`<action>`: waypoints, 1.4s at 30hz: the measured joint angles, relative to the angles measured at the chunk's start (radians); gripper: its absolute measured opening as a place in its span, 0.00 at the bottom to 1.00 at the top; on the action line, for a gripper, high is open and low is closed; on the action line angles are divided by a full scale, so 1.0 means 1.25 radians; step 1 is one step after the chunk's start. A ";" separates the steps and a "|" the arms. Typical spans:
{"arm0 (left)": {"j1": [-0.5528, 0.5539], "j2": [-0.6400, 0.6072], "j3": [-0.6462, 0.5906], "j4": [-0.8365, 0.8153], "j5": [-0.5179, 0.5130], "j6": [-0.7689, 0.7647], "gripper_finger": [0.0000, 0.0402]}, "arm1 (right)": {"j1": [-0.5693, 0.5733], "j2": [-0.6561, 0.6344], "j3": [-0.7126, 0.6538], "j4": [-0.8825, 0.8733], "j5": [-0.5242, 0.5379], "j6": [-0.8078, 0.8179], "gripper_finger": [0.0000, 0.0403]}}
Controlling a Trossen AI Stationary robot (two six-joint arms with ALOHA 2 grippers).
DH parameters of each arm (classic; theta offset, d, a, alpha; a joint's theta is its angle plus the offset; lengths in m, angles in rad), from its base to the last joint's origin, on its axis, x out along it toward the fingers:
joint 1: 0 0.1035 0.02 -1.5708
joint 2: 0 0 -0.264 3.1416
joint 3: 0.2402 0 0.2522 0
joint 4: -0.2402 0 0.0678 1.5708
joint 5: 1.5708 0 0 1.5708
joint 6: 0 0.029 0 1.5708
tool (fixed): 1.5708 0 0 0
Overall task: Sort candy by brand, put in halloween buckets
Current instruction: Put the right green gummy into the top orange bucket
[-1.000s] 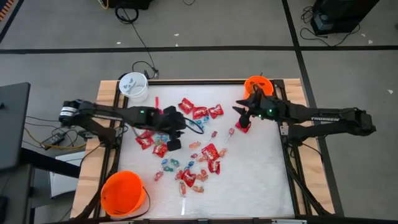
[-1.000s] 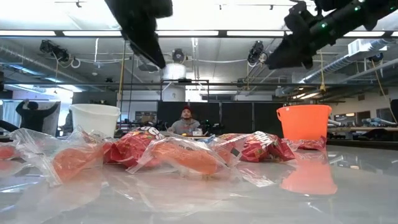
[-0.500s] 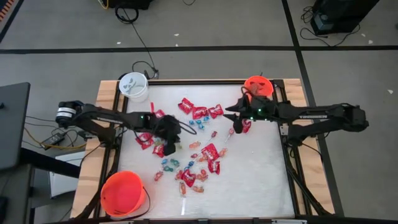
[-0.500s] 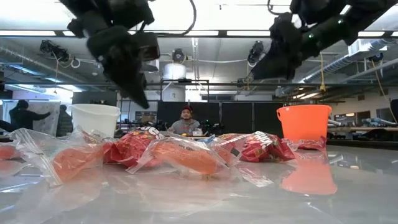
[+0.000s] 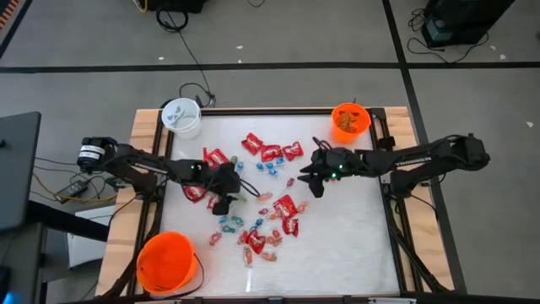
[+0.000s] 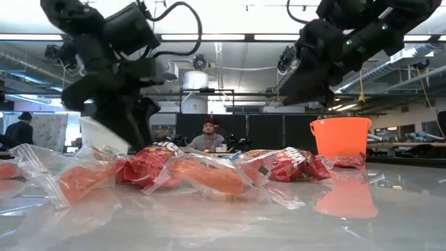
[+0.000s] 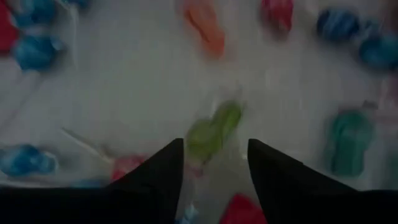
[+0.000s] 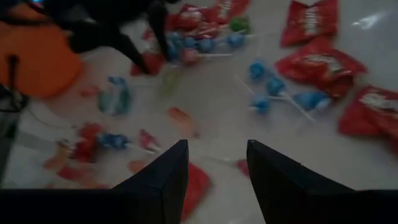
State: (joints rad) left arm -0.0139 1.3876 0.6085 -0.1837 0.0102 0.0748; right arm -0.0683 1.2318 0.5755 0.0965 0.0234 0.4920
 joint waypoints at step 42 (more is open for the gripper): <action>0.001 0.078 0.033 0.425 -0.143 0.048 0.00 | 0.103 0.381 0.215 0.205 0.213 -0.101 0.41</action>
State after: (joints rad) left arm -0.0128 1.4845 0.6494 0.3477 -0.1684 0.1348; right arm 0.0609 1.7077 0.8443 0.3525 0.2892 0.3657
